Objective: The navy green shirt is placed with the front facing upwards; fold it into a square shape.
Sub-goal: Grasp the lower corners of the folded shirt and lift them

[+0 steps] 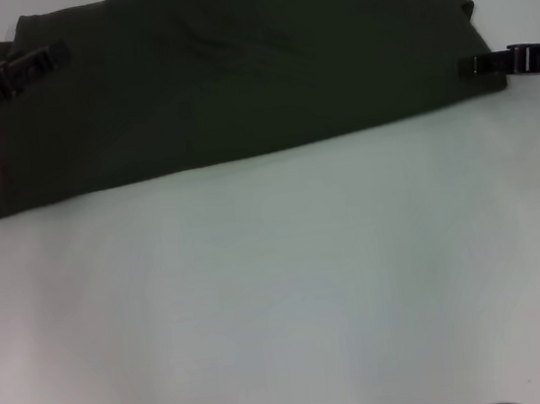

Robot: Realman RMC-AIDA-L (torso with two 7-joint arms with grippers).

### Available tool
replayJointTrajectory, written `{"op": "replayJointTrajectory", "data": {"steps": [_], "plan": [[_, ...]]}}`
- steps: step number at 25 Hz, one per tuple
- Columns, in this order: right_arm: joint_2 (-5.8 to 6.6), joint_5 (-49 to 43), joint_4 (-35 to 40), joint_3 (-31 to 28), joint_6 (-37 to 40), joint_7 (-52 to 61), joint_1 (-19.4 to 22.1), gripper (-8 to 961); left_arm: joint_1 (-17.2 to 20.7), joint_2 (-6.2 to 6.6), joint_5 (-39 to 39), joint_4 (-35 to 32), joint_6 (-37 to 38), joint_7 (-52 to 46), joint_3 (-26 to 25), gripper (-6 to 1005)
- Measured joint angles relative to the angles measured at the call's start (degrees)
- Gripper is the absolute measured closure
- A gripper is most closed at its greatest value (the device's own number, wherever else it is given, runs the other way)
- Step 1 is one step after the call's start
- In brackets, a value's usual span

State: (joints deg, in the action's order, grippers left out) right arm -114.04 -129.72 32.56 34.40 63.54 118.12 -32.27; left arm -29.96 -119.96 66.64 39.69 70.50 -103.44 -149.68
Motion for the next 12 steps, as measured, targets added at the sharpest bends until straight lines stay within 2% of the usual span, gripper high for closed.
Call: {"op": "replayJointTrajectory", "data": {"steps": [9, 12], "plan": [[-0.02, -0.1, -0.1, 0.0, -0.1, 0.4, -0.1, 365, -0.1, 0.06, 0.0, 0.0, -0.1, 0.0, 0.0, 199], [0.34, -0.4, -0.9, 0.3, -0.2, 0.2, -0.4, 463, -0.1, 0.08, 0.0, 0.0, -0.1, 0.0, 0.0, 199]]}}
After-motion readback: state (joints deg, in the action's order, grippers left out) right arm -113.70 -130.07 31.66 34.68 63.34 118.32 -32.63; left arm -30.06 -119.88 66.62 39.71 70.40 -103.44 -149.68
